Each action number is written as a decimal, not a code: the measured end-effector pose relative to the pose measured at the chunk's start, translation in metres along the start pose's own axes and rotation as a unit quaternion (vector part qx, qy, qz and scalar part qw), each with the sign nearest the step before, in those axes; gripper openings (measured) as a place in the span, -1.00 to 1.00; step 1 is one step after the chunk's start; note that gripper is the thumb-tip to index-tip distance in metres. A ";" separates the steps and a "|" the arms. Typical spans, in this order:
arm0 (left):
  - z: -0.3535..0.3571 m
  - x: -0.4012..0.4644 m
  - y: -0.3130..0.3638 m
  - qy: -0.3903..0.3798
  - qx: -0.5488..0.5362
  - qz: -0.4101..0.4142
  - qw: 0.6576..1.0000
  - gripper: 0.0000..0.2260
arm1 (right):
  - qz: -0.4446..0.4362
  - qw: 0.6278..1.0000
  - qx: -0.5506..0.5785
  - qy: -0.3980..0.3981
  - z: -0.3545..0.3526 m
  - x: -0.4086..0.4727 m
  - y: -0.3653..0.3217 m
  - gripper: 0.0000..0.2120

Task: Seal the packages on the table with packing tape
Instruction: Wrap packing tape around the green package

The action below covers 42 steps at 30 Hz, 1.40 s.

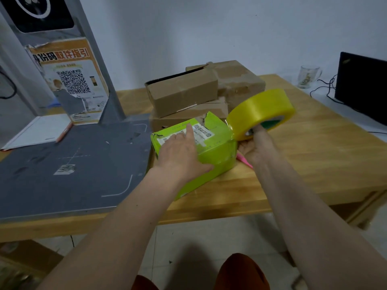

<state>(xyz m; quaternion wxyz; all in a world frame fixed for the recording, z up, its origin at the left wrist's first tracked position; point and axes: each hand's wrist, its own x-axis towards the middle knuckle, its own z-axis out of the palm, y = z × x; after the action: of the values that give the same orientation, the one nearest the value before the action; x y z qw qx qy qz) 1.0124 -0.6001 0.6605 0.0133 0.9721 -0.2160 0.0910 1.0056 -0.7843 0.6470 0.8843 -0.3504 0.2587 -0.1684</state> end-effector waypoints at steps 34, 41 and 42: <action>0.006 0.005 0.002 -0.033 -0.095 0.063 0.993 0.06 | -0.092 0.984 -0.057 0.145 -0.035 0.003 0.014 -0.77; 0.010 0.006 0.002 -0.024 -0.076 0.060 0.995 0.00 | 0.008 0.987 -0.058 0.147 -0.043 -0.003 0.037 -0.64; 0.010 0.005 0.003 -0.021 -0.078 0.053 0.995 -0.01 | 0.012 0.988 -0.054 0.141 -0.044 -0.005 0.037 -0.66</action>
<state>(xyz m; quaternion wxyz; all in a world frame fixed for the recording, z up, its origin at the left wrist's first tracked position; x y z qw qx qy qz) 1.0179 -0.6053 0.6518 0.0793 0.9571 -0.2735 0.0539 0.9808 -0.7793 0.5950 0.8208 -0.3668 0.3939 -0.1912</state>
